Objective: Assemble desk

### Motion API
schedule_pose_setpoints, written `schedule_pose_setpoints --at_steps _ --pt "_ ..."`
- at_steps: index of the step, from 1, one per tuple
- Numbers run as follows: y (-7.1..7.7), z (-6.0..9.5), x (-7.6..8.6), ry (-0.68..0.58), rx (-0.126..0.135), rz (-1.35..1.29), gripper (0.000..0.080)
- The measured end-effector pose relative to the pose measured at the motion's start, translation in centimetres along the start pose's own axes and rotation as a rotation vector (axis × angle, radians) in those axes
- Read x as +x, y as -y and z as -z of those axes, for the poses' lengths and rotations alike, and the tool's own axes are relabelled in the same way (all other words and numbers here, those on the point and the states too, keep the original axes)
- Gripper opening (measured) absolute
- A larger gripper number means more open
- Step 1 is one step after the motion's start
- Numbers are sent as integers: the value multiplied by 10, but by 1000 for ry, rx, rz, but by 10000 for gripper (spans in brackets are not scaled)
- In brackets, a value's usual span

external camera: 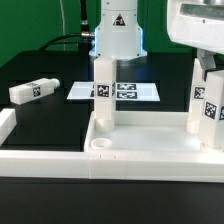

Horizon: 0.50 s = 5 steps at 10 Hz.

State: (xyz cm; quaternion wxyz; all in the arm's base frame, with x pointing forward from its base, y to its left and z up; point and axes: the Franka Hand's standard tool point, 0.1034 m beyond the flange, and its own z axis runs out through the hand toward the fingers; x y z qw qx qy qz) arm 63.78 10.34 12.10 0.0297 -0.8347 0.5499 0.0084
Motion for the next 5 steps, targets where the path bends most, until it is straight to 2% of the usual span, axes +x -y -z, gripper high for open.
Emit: schedule_pose_setpoints --at_steps 2,4,5 --pt "1 0 -1 0 2 -135 290" --pt "1 0 -1 0 3 -162 290" --pt "1 0 -2 0 2 -163 384"
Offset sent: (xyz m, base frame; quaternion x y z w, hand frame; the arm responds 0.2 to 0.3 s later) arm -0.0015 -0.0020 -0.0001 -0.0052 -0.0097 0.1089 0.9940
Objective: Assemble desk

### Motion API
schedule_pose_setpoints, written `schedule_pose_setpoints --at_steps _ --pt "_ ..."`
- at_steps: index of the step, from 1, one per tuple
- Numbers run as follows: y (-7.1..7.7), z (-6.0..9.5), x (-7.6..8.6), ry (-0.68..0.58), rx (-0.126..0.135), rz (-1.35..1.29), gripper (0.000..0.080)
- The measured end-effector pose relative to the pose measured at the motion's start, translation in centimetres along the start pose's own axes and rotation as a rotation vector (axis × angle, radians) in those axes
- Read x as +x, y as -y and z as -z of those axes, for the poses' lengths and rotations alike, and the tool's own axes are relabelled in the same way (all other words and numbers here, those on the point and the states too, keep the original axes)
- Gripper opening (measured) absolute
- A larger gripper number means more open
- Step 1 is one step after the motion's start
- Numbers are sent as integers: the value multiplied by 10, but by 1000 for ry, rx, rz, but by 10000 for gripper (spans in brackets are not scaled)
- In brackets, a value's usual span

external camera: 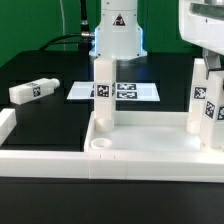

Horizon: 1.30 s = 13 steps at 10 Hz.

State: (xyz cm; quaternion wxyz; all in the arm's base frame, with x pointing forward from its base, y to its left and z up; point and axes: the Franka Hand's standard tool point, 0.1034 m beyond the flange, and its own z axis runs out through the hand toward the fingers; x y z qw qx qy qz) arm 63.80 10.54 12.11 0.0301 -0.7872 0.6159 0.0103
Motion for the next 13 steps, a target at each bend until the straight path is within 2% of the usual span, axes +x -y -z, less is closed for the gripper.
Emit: schedule_pose_setpoints --at_steps 1,2,3,9,11,13 --pt "0 0 0 0 0 12 384" --pt "0 0 0 0 0 44 562" --pt "0 0 0 0 -1 68 622" --pt "0 0 0 -2 -1 545 649" --pt "0 -1 -4 -20 -16 734 649" --pt "0 -3 -6 -21 -18 908 649"
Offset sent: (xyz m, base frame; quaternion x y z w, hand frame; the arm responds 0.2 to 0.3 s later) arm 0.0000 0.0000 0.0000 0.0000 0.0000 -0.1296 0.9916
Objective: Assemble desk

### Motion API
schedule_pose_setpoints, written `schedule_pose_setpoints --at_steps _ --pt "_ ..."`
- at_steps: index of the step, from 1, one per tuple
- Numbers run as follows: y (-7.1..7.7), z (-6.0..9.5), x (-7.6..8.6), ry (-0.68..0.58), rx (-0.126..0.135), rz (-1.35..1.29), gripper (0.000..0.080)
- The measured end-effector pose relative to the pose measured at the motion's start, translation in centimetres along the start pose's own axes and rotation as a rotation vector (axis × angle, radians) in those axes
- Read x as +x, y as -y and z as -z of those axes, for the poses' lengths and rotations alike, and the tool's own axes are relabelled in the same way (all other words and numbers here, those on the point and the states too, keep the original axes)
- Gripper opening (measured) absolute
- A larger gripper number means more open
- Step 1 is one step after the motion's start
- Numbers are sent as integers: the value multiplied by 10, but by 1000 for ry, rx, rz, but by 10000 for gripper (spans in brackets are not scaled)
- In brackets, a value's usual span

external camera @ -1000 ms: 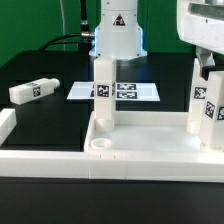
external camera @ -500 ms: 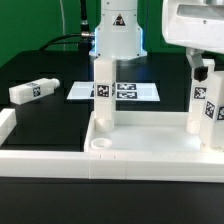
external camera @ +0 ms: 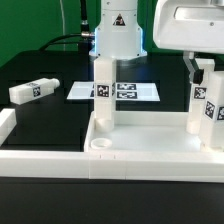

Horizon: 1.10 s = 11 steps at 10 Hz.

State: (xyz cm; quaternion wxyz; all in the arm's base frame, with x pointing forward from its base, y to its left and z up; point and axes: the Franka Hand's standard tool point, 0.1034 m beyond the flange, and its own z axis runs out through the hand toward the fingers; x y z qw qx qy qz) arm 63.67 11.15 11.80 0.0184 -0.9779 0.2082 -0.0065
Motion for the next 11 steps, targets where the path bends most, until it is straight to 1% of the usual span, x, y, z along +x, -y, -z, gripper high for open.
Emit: schedule_pose_setpoints --at_steps 3,7,8,9,10,11 --pt "-1 0 0 -6 -17 208 649" --pt "-5 0 3 -14 -55 505 649" --pt "-6 0 3 -13 -61 568 649" --pt "-8 0 5 -13 -60 604 649" --pt "-8 0 5 -19 -59 579 649" --pt "-8 0 6 -19 -59 579 519"
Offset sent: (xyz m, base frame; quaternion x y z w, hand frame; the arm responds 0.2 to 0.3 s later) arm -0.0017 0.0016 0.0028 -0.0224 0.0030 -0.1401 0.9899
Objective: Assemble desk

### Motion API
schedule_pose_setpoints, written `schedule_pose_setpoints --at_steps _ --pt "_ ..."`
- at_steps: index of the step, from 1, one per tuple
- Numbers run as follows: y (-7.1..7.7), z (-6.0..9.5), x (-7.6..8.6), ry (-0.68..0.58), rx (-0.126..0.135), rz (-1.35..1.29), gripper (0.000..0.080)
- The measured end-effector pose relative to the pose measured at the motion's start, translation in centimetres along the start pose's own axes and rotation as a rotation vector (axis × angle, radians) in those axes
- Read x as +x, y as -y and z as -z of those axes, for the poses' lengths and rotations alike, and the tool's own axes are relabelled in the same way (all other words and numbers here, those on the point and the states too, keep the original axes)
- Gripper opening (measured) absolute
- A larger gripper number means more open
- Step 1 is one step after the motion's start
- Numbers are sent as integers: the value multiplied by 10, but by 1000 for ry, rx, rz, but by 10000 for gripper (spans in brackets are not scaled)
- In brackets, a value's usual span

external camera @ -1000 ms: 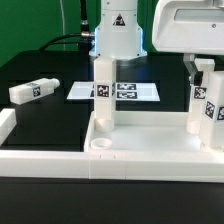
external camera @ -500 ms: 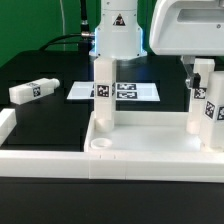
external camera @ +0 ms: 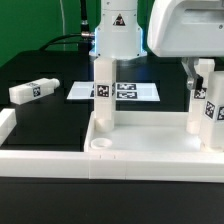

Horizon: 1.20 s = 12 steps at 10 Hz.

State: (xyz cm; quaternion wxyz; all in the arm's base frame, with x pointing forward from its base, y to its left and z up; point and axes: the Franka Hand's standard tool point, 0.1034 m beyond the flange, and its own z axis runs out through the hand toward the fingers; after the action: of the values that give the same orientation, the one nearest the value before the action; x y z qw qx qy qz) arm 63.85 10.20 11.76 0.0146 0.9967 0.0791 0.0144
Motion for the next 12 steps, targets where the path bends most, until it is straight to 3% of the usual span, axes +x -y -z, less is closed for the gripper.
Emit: schedule_pose_setpoints --at_steps 2,4,8,12 --pt "0 0 0 1 0 -30 289" --pt "0 -1 0 1 1 -91 289" --pt "3 -1 0 3 6 -460 289" --pt "0 -3 1 -1 60 -914 290"
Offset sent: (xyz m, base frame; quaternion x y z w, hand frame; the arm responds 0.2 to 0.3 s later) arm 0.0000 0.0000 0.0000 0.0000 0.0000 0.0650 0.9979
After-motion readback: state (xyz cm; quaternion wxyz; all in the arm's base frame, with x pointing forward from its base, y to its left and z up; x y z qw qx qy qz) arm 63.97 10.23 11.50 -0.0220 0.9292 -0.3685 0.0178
